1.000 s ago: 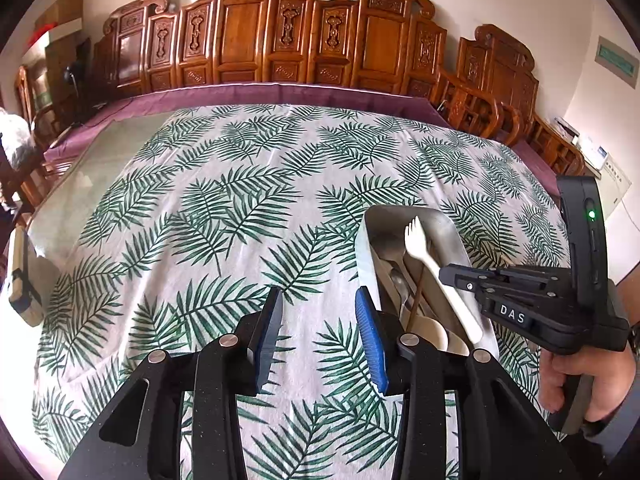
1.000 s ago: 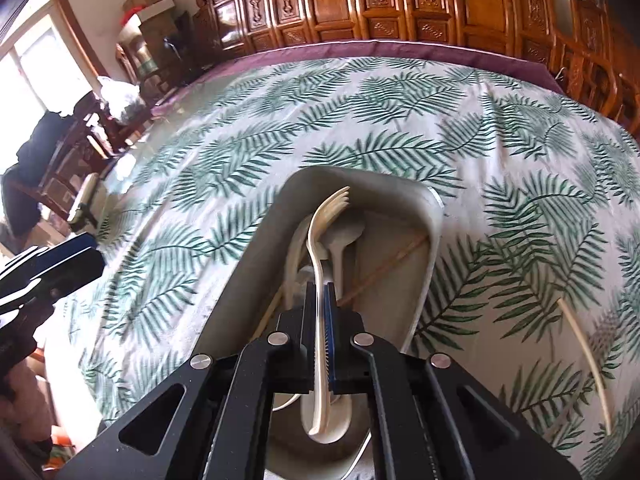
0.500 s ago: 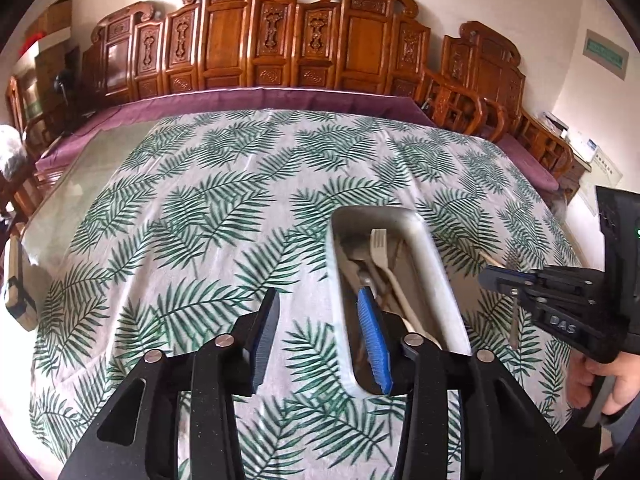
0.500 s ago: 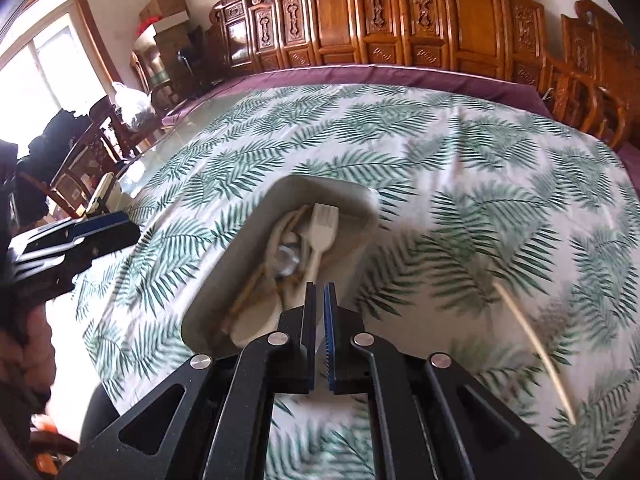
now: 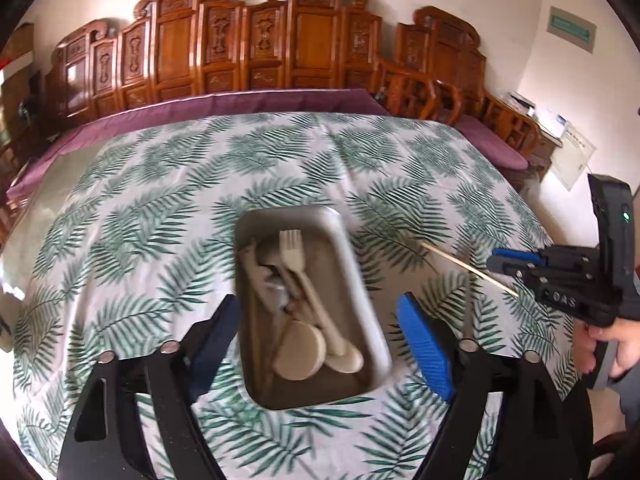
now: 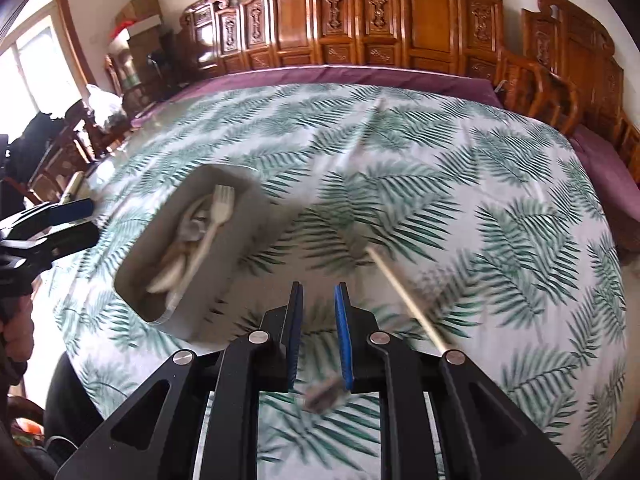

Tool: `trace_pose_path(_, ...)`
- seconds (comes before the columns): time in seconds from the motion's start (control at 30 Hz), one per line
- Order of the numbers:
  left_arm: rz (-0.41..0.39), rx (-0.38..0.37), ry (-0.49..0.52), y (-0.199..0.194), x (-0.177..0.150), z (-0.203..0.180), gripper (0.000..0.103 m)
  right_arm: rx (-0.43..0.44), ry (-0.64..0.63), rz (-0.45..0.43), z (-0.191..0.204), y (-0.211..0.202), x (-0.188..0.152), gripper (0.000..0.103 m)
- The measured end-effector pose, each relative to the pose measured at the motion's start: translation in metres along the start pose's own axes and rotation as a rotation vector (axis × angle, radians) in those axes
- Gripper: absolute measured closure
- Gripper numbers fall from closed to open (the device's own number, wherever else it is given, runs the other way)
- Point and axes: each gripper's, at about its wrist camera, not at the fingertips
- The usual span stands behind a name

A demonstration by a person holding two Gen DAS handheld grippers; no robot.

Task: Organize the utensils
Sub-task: 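Open the right tool over the grey tray and withdraw both tools, then grasp the metal fork with the left tool while the right tool grasps a wooden chopstick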

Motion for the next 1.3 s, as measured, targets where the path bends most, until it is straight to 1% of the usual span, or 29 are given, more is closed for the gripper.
trace_pose_path(0.13, 0.014, -0.027, 0.024, 0.011, 0.003, -0.023, 0.022, -0.047, -0.009, 0.048, -0.026, 0.012, -0.007, 0.083)
trace_pose_path(0.27, 0.031, -0.050, 0.053, 0.021, 0.004, -0.045, 0.022, -0.075, -0.013, 0.108, -0.047, 0.031, -0.019, 0.083)
trace_pose_path(0.3, 0.037, -0.056, 0.057, 0.023, 0.003, -0.048, 0.022, -0.090, -0.019, 0.114, -0.051, 0.035, -0.021, 0.083)
trace_pose_path(0.4, 0.057, -0.073, 0.077, 0.032, 0.002, -0.062, 0.022, -0.097, -0.005, 0.132, -0.064, 0.045, -0.023, 0.083)
trace_pose_path(0.57, 0.091, -0.098, 0.103, 0.046, -0.001, -0.081, 0.022, -0.117, -0.026, 0.156, -0.076, 0.058, -0.021, 0.083)
trace_pose_path(0.63, 0.103, -0.107, 0.112, 0.050, -0.003, -0.087, 0.022, -0.100, -0.027, 0.164, -0.080, 0.062, -0.018, 0.081)
trace_pose_path(0.73, 0.136, -0.120, 0.118, 0.062, -0.007, -0.095, 0.022, -0.098, -0.031, 0.182, -0.085, 0.067, -0.012, 0.081)
trace_pose_path(0.8, 0.147, -0.127, 0.128, 0.066, -0.009, -0.098, 0.022, -0.098, -0.055, 0.201, -0.084, 0.072, -0.011, 0.082)
trace_pose_path(0.9, 0.156, -0.123, 0.146, 0.071, -0.008, -0.103, 0.022, -0.113, -0.104, 0.196, -0.080, 0.074, -0.011, 0.082)
trace_pose_path(0.97, 0.160, -0.122, 0.150, 0.074, -0.007, -0.107, 0.022, -0.119, -0.132, 0.190, -0.078, 0.073, -0.013, 0.085)
trace_pose_path(1.0, 0.160, -0.124, 0.150, 0.075, -0.006, -0.109, 0.022, -0.108, -0.138, 0.191, -0.078, 0.073, -0.014, 0.092)
trace_pose_path(1.03, 0.160, -0.125, 0.150, 0.076, -0.005, -0.110, 0.022, -0.101, -0.136, 0.197, -0.078, 0.072, -0.015, 0.095)
trace_pose_path(1.1, 0.161, -0.128, 0.154, 0.079, -0.003, -0.115, 0.022, -0.054, -0.120, 0.220, -0.078, 0.067, -0.016, 0.097)
trace_pose_path(1.17, 0.166, -0.135, 0.162, 0.084, 0.001, -0.121, 0.022, -0.057, -0.129, 0.204, -0.076, 0.060, -0.020, 0.097)
trace_pose_path(1.3, 0.168, -0.140, 0.171, 0.094, 0.009, -0.126, 0.022, -0.034, -0.059, 0.171, -0.084, 0.041, -0.028, 0.097)
Point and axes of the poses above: each gripper's, at about its wrist camera, not at the fingertips, and y roughly the way its jaws point, z to its left, x to its top, and after that the axes turned 10 degrees about y, right-handed
